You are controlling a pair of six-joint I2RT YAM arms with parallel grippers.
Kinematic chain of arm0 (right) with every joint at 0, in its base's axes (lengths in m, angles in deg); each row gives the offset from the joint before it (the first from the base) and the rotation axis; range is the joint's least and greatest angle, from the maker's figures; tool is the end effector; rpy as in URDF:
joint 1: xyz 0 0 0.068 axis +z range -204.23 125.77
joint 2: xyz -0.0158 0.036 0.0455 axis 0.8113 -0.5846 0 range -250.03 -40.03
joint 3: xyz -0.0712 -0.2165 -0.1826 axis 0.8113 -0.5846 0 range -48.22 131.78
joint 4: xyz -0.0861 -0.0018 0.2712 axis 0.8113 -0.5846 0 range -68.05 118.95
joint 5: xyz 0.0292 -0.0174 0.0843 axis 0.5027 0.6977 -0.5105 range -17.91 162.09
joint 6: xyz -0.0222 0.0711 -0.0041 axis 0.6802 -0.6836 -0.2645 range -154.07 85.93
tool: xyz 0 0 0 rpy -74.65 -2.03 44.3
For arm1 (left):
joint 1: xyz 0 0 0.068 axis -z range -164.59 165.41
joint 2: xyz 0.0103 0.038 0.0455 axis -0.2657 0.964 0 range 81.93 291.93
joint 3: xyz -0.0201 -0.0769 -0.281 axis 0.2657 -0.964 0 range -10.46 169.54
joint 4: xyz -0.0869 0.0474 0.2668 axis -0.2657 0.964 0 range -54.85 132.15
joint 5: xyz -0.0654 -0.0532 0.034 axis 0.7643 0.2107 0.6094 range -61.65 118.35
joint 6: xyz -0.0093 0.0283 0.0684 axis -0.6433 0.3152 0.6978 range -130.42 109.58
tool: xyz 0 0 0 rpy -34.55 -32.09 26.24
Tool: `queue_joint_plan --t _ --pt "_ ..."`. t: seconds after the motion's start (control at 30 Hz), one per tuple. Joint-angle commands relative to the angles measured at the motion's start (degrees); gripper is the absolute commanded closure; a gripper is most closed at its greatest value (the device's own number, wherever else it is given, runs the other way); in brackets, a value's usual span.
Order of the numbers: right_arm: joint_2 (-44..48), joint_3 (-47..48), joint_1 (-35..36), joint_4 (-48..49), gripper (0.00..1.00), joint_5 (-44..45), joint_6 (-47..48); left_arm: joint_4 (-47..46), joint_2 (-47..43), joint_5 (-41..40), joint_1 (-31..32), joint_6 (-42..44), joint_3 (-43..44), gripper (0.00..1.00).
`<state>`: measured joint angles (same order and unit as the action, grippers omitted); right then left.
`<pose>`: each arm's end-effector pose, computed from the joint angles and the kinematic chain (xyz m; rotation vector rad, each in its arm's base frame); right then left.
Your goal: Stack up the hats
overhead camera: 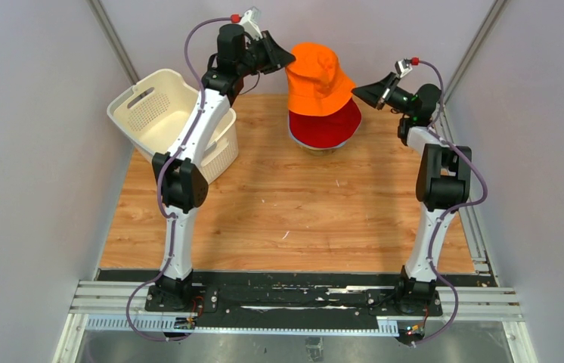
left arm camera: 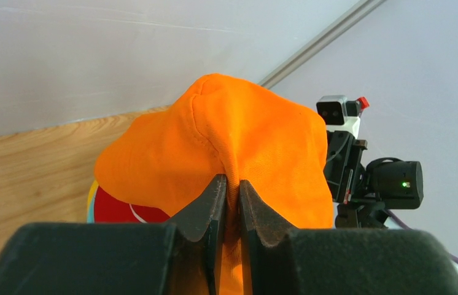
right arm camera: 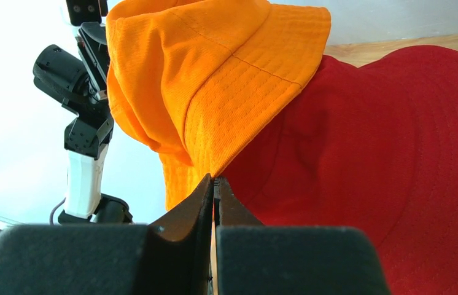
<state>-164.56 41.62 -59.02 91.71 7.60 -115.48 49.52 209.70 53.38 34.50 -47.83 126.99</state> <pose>0.5286 0.0124 0.2909 -0.0928 1.5953 1.6831 0.5392 -0.2147 0.4316 0.0741 1.7651 -1.0933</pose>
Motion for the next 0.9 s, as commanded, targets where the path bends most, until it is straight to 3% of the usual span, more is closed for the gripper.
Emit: queue_joint_plan --t 0.0,0.17,0.33,0.7,0.87 --pt "1.14 -0.22 -0.72 1.96 0.99 -0.95 0.92 -0.27 0.06 0.64 -0.33 0.64 0.1 0.82" --pt "3.36 -3.29 -3.03 2.39 0.99 -1.15 1.28 -0.64 1.18 0.96 -0.2 0.06 0.4 0.79" --pt "4.64 -7.79 -5.46 3.41 0.99 -1.55 1.67 -1.24 3.1 1.87 0.12 -0.69 0.97 0.57" --pt "4.76 -11.37 -7.71 5.34 0.99 -2.14 1.54 -2.25 3.17 2.03 0.57 -0.37 0.47 0.48" --pt "4.48 -10.04 -6.46 4.86 0.99 -2.34 1.44 -3.34 1.64 1.84 0.59 0.2 -4.39 0.46"
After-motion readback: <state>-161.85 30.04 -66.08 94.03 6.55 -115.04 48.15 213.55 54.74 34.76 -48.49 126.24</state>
